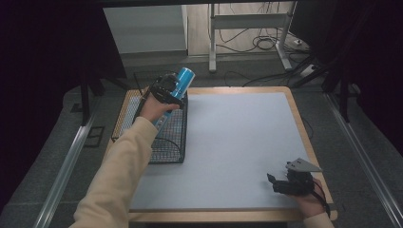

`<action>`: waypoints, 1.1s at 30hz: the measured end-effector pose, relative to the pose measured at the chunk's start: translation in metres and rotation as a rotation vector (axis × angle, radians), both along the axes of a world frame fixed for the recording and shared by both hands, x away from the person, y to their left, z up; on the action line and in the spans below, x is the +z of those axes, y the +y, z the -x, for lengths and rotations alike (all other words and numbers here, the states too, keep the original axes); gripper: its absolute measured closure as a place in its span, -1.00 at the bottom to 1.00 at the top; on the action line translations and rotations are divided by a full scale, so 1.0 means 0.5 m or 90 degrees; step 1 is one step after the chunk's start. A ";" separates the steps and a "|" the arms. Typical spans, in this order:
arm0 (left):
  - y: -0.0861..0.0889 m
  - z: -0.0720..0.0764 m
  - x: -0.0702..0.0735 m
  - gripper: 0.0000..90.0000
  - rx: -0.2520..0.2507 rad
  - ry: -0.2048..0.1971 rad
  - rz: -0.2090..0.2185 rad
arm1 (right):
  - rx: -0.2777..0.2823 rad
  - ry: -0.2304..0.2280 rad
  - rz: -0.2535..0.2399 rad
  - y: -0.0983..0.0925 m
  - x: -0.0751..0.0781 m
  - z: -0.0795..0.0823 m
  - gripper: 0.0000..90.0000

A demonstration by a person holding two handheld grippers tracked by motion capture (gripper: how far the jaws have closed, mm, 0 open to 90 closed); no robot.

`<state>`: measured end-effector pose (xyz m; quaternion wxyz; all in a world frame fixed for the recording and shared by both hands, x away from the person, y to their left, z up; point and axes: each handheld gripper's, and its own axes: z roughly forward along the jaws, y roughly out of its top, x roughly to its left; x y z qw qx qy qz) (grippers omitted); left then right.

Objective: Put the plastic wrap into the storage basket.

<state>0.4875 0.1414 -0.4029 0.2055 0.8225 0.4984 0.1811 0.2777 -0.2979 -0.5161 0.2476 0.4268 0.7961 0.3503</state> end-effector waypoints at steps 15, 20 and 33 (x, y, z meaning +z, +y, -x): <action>-0.014 0.090 0.035 -0.72 -0.062 -0.037 0.048 | 0.005 -0.002 -0.001 0.003 0.001 -0.003 -0.73; -0.026 0.130 0.060 -0.72 -0.091 -0.061 0.071 | 0.006 -0.004 -0.002 0.004 0.003 -0.002 -0.73; -0.113 0.258 0.067 -0.71 -0.222 -0.080 0.132 | 0.001 -0.007 0.000 0.004 0.004 -0.001 -0.72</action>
